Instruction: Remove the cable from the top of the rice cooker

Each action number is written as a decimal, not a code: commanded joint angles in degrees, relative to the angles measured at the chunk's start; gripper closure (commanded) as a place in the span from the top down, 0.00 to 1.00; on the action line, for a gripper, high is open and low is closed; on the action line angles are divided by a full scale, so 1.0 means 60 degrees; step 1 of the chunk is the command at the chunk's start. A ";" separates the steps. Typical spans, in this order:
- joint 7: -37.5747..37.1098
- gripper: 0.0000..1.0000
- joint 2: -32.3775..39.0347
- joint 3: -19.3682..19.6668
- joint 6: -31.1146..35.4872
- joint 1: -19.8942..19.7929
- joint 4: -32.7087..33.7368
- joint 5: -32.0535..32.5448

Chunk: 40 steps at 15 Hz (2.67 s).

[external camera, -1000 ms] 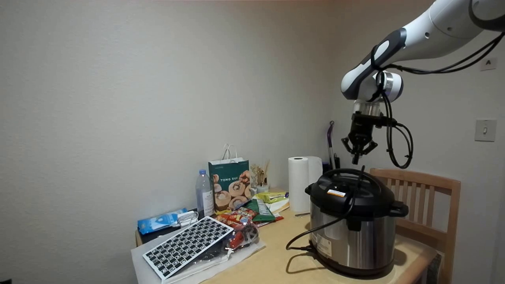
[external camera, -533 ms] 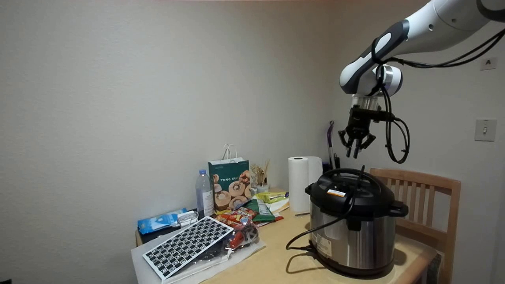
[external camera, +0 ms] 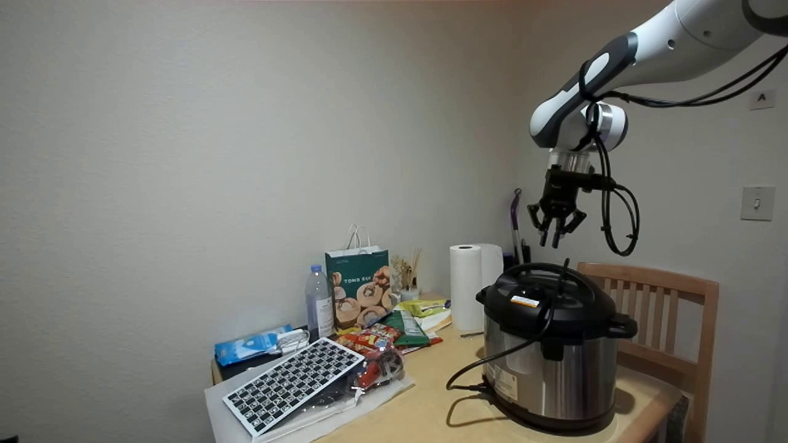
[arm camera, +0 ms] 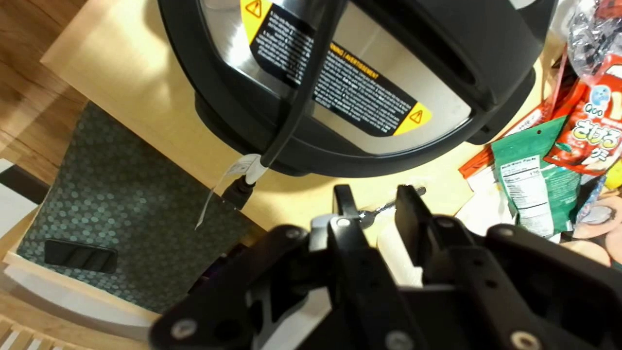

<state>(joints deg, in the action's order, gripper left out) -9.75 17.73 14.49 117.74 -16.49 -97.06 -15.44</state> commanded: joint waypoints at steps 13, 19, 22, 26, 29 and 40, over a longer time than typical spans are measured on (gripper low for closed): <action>-0.2113 1.00 -0.0385 0.0053 -0.0802 0.0245 -0.0869 -0.0007; -0.2720 1.00 0.0215 0.0082 -0.0742 0.0026 -0.0766 -0.0982; -0.2672 0.73 0.0652 0.0039 -0.0608 -0.0058 -0.0541 -0.1451; -0.2585 0.46 0.0929 0.0036 -0.0383 -0.0041 -0.0361 -0.1507; -0.2542 0.27 0.0820 0.0082 -0.0072 0.0055 -0.0406 -0.1200; -0.2148 0.02 0.0097 -0.0092 0.1583 0.0881 -0.0386 0.0598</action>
<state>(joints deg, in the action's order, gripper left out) -24.74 21.49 14.75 124.71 -12.49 -98.48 -15.01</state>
